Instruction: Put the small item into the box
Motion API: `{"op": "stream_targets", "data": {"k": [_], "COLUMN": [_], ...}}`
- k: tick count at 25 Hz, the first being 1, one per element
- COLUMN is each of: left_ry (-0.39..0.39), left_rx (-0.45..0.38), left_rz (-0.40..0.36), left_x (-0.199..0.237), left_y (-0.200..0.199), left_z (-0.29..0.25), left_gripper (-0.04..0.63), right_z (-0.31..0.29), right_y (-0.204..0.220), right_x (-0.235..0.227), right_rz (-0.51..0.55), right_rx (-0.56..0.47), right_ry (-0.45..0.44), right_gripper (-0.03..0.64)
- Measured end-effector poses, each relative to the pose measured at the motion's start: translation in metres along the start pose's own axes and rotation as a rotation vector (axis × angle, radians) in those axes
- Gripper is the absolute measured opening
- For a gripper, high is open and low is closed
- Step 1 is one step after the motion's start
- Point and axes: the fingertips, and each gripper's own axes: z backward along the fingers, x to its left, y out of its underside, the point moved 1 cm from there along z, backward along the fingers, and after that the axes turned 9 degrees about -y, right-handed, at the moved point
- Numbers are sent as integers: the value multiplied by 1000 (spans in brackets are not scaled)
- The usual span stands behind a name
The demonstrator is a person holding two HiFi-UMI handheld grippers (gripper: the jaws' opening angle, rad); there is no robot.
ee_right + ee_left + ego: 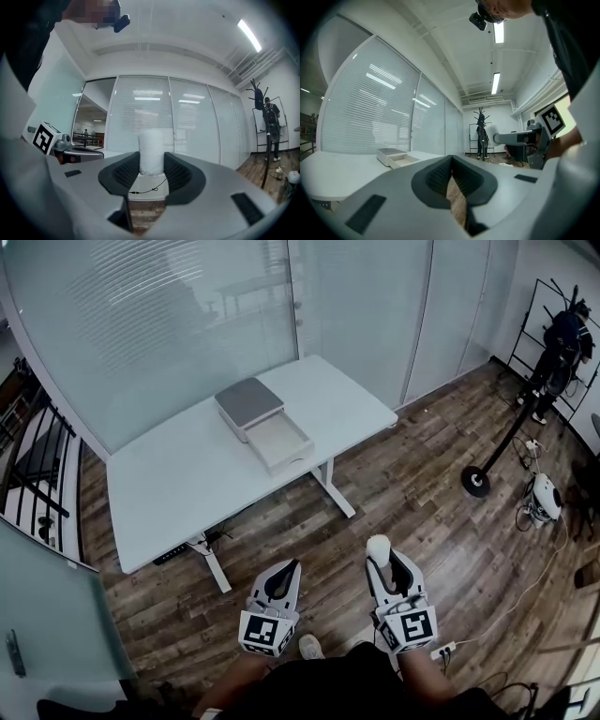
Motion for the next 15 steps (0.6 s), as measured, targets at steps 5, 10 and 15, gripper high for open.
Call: {"op": "stream_targets", "data": {"k": [5,10,15], "left_ry": [13,-28,-99], "left_rx": [6,6,6], "left_rz": [20,24,11], "left_x": [20,42,78], "left_y": [5,9,6], "left_z": [-8,-15,-38], "left_gripper": [14,14,14], "right_z": [-22,-41,-75], "right_y": [6,15,12], "right_x": [3,-5,-21], "right_rz": [21,22,7], "right_rx": [31,52,37], "right_ry": [-5,-31,-53], "right_gripper": [166,166,166]}}
